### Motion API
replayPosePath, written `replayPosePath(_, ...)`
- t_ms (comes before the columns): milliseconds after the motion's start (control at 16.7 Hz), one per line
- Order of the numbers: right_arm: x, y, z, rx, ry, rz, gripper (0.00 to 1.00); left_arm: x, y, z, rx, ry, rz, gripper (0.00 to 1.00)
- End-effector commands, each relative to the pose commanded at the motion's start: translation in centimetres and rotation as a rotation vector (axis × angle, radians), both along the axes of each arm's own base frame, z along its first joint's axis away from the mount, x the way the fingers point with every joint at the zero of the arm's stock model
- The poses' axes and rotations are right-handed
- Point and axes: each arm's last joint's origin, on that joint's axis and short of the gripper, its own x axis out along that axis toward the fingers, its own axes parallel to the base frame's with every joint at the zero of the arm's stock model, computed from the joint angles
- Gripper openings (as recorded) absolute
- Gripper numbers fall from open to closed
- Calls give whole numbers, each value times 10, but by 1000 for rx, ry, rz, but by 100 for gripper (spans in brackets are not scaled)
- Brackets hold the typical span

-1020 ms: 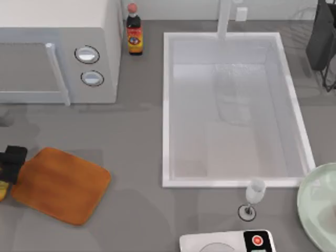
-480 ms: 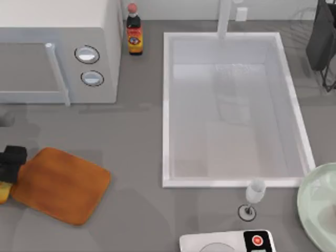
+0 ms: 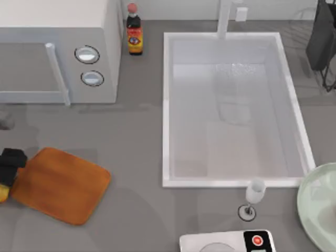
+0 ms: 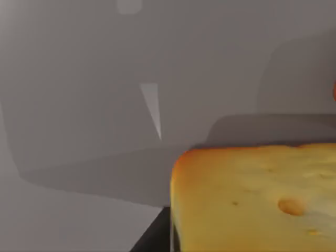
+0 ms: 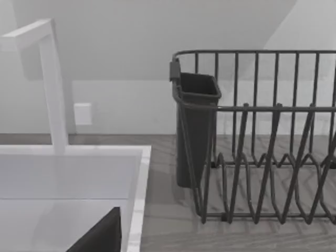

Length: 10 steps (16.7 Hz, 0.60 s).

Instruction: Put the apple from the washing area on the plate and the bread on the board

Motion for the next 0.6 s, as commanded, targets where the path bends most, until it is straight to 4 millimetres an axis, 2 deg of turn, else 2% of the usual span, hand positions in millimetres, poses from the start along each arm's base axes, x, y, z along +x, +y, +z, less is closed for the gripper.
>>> replayPosePath(240, 0, 0, 0, 0, 0, 0, 100, 0, 0, 0, 0, 0, 0, 0)
replayPosePath(420, 0, 0, 0, 0, 0, 0, 100, 2, 0, 9, -5, -19, 1, 0)
replayPosePath(600, 0, 0, 0, 0, 0, 0, 100, 6, 1, 31, -5, -15, 1, 0)
